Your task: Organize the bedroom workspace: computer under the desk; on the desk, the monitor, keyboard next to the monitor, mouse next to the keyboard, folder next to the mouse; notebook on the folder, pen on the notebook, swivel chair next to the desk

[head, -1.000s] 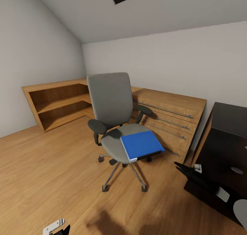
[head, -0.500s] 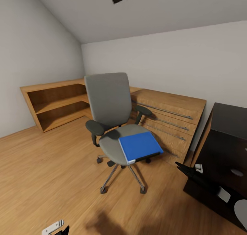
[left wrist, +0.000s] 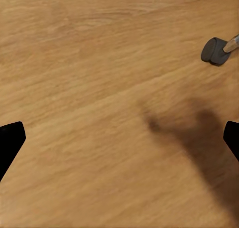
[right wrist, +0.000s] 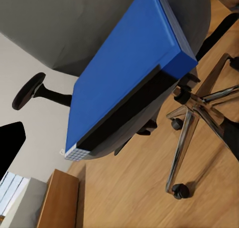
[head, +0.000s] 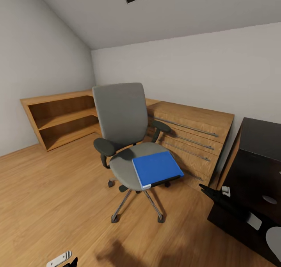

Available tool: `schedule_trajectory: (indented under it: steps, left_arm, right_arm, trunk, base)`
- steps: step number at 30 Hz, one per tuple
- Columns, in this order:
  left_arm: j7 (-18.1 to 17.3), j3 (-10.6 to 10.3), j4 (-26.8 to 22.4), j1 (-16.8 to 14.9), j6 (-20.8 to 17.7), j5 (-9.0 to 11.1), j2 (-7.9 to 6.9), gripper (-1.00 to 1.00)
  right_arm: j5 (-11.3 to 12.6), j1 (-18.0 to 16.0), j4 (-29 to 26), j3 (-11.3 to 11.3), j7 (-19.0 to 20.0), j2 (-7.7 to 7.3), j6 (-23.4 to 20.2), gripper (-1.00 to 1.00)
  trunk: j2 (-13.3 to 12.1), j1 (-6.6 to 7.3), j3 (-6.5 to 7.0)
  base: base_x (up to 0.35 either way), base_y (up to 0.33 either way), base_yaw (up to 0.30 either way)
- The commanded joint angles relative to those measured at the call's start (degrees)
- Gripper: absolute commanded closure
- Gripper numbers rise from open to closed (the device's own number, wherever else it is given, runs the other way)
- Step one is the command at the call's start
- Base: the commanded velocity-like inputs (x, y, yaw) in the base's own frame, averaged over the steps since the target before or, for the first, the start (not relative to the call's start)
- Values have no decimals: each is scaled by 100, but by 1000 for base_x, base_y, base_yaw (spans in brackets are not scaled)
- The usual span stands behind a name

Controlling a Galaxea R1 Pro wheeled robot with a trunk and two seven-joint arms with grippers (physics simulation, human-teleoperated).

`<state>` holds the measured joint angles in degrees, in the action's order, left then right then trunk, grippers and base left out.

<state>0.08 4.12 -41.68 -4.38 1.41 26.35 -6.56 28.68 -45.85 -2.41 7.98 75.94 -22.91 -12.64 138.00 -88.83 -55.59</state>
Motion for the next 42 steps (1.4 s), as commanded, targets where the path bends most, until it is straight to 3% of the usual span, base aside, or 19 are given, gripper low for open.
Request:
schedule_trajectory:
  steps: [1, 10, 23, 35, 42]
  left_arm:
    - [1, -8, 1, -2, 15, 60, -2, -100]
    - [30, -16, 2, -2, 13, 61, 5, -100]
    - [19, -12, 0, -2, 17, 71, 6, -100]
    - [18, -23, 2, -2, 18, 72, 14, -100]
    - [10, -25, 2, -2, 19, 70, 16, -100]
  right_arm:
    - [-29, -3, 1, 46, 18, 1, -59, -100]
    - [-29, -3, 4, 46, -1, 15, -56, -100]
    - [-37, 4, 27, 43, -19, 65, -55, -100]
    - [-38, 6, 26, 37, -11, 102, -64, -100]
    - [-16, 6, -17, 48, -20, 116, -144, -100]
  trunk:
    - [2, 1, -5]
    - [2, 1, -5]
    - [523, -284, -239]
    - [540, -315, -505]
    - [540, -315, -505]
  base:
    - [3, -3, 0]
    - [1, -1, 0]
    - [0, 0, 0]
    - [0, 0, 0]
    - [0, 0, 0]
